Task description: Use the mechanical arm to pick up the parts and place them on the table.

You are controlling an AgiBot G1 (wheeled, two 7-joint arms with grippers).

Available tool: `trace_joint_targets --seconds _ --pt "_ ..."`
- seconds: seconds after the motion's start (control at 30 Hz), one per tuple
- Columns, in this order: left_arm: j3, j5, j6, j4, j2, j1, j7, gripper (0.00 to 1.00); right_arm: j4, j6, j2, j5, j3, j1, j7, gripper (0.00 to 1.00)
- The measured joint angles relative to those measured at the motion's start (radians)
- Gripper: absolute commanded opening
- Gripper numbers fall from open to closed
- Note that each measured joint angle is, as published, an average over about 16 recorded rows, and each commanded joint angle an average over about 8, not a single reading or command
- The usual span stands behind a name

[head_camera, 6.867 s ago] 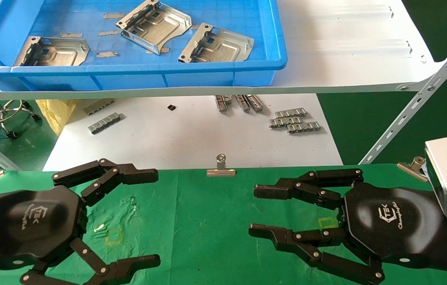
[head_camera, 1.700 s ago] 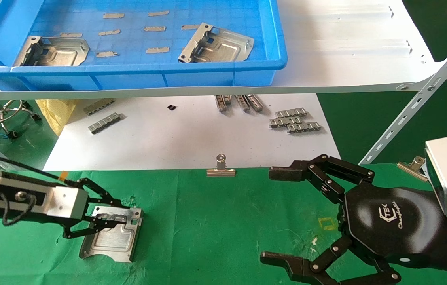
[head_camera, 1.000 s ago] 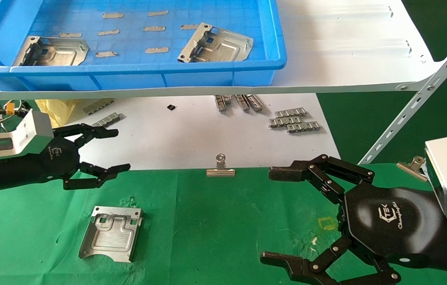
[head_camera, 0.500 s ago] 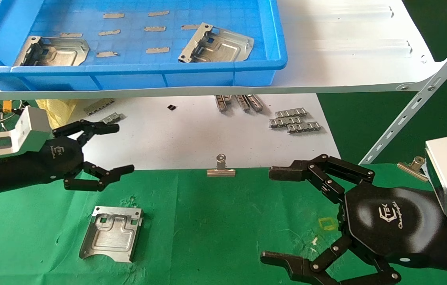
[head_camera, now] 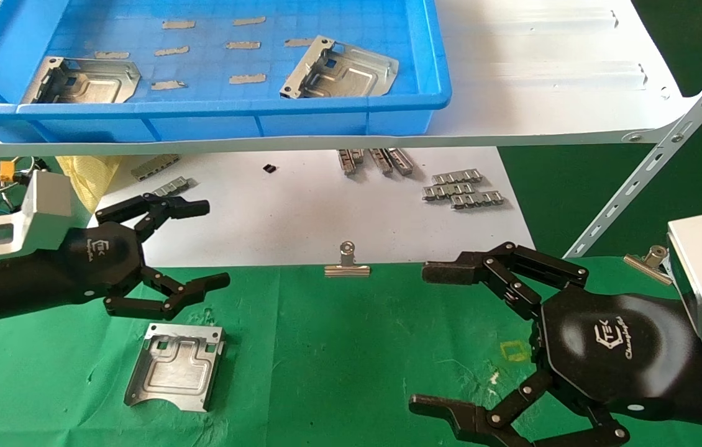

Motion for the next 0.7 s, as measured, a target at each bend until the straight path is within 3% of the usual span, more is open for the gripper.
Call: trace_joint_targets --seconds 0.7 --pt "-0.194 -0.071 -0.034 -0.449 -0.096 0.225 -0.276 1.00 0.000 0.000 0.000 0.000 0.000 0.000 0.000 1.00"
